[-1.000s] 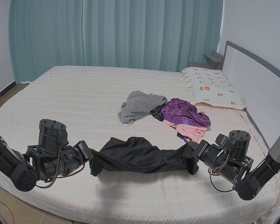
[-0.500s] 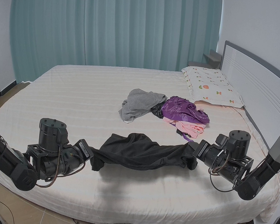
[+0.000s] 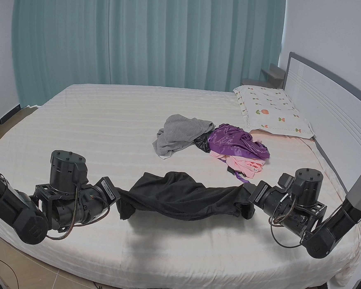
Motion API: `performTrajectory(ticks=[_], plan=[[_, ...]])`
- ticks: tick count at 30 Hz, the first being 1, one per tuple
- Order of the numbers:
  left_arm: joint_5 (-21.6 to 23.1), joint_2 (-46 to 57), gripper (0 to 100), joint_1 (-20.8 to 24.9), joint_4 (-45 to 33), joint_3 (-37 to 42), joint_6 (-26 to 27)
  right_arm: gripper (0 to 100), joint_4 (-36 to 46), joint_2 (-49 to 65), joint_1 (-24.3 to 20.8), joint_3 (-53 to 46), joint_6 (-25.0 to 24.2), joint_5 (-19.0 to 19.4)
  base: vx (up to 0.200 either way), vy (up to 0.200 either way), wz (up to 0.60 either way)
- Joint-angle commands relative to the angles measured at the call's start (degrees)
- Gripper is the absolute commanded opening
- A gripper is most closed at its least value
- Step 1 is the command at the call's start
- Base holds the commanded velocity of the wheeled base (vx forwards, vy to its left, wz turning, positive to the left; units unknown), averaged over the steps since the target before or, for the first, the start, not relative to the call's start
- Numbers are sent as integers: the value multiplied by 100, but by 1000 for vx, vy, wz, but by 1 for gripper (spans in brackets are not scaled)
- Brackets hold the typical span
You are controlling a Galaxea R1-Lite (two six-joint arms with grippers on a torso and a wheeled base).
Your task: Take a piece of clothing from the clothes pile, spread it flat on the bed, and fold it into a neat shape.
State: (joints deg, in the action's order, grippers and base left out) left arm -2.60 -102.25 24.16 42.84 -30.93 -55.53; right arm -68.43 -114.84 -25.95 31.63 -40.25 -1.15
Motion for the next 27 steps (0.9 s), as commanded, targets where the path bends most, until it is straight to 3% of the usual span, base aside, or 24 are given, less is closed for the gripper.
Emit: performTrajectory(ticks=[1, 27], plan=[[-4, 13, 0, -34, 14, -10, -2, 0, -4, -4, -6, 1, 0, 0, 0, 200, 0], [-13, 294, 0, -236, -4, -71, -11, 0, 5, 190, 55, 238, 141, 9, 0, 200, 0]])
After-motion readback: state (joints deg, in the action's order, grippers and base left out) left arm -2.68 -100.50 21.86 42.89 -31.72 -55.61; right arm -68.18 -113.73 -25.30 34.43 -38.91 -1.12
